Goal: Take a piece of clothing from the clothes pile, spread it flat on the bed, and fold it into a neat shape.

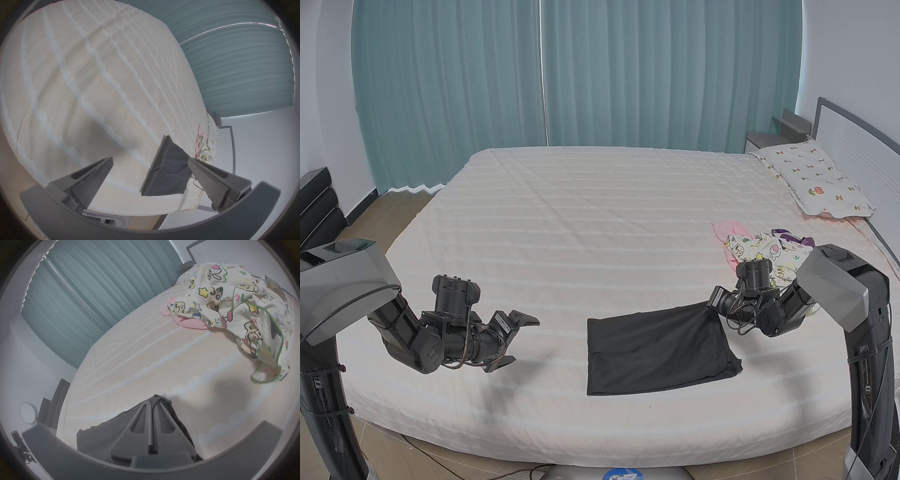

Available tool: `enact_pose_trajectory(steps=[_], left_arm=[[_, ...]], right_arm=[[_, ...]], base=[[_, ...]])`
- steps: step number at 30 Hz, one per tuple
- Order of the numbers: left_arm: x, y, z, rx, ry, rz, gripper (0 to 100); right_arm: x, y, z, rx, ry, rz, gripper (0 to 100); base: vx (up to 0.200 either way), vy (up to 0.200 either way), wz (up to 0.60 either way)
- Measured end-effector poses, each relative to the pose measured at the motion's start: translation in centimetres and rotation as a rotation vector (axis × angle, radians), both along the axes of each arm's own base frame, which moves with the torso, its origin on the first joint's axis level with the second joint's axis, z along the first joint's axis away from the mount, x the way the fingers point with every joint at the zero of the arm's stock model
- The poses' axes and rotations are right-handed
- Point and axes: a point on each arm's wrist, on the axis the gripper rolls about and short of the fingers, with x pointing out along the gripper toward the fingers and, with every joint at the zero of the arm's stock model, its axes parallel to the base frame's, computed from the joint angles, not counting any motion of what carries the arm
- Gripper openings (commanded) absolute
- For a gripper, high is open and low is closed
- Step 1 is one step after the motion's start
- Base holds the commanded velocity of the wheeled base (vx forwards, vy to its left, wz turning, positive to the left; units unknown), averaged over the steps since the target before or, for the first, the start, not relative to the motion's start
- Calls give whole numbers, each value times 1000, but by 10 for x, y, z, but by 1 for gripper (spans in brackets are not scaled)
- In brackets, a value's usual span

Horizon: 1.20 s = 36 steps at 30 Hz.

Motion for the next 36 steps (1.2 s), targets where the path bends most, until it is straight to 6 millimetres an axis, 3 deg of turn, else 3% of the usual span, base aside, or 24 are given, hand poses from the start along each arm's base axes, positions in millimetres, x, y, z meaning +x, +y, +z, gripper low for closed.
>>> enact_pose_trajectory(steps=[5,6,16,20,36], left_arm=[[0,0,0,0,0,0,100],[0,0,0,0,0,0,100],[0,0,0,0,0,0,100],[0,0,0,0,0,0,100],[0,0,0,0,-1,0,100]], right_arm=[[2,-2,-4,-3,5,-9,0],[2,-3,-5,-4,7,-11,100],[2,-13,-13,-14,20,-46,100],[-6,-15,-12,-12,40,-42,100],[-96,-24,-9,-39,130,186,100]], base=[[0,0,0],[0,0,0],[0,0,0],[0,0,0],[0,0,0]])
